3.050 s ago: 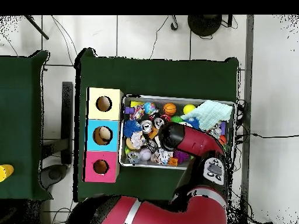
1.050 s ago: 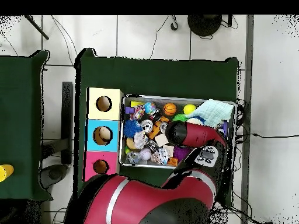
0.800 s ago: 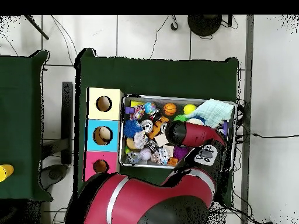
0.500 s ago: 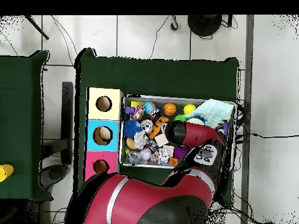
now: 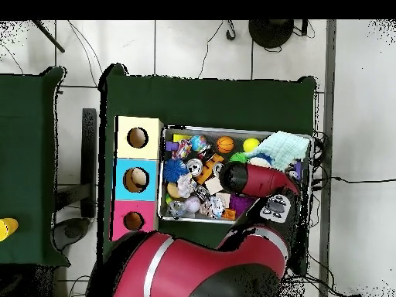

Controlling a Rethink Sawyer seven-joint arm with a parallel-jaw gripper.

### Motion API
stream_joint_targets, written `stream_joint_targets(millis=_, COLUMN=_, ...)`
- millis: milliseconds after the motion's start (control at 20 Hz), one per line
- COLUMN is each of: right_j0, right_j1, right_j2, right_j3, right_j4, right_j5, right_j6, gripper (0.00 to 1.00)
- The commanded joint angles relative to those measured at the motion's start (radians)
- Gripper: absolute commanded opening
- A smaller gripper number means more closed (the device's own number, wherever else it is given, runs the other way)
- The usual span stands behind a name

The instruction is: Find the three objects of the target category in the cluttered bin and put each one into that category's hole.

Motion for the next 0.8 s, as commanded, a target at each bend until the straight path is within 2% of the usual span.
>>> stream_joint_targets(millis=50, right_j0=-0.06, right_j1=-0.08, right_j2=0.161, right_j3=0.055, right_j4=-0.033, right_j5=-0.209, right_j6=0.101, gripper=0.0)
stream_joint_targets(millis=400, right_j0=-0.046, right_j1=-0.174, right_j2=0.193, right_j3=0.105, right_j4=-0.008, right_j5=-0.124, right_j6=0.085, gripper=0.0)
stream_joint_targets(millis=800, right_j0=-0.003, right_j1=-0.243, right_j2=0.2, right_j3=0.13, right_j4=0.037, right_j5=-0.027, right_j6=0.118, gripper=0.0)
